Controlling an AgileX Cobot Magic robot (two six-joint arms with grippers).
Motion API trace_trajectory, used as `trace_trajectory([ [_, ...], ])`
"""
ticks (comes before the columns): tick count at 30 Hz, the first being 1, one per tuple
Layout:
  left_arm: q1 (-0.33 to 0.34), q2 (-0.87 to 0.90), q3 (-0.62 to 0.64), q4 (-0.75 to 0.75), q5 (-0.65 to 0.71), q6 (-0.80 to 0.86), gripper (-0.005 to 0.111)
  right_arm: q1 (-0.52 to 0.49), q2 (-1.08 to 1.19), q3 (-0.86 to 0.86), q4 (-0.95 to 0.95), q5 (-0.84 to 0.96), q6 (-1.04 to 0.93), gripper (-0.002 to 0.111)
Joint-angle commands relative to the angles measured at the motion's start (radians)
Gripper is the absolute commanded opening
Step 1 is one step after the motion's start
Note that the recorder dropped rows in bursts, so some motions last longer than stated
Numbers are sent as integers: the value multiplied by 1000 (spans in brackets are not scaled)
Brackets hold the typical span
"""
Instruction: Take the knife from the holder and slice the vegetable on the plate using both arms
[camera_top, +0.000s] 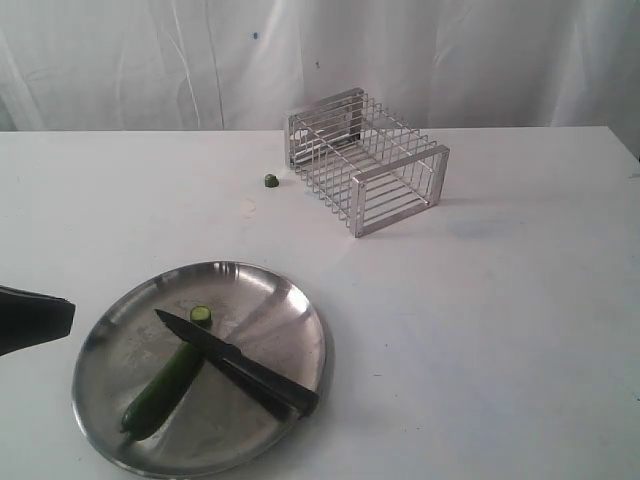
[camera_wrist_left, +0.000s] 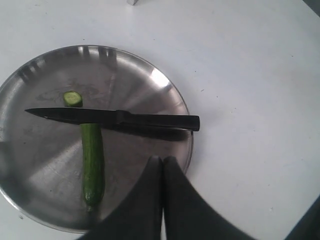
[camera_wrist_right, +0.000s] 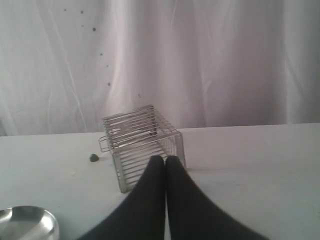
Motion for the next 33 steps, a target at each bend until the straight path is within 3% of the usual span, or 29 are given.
trace_trajectory([
  [1,1,-5,5,-19,11,0,0,-63,-109,63,-8,87,-2,0],
  [12,1,-5,5,-19,11,0,0,-112,-186,185,-6,155,0,0],
  [33,1,-5,5,-19,11,0,0,-123,-200,185,-9,179,-79,0],
])
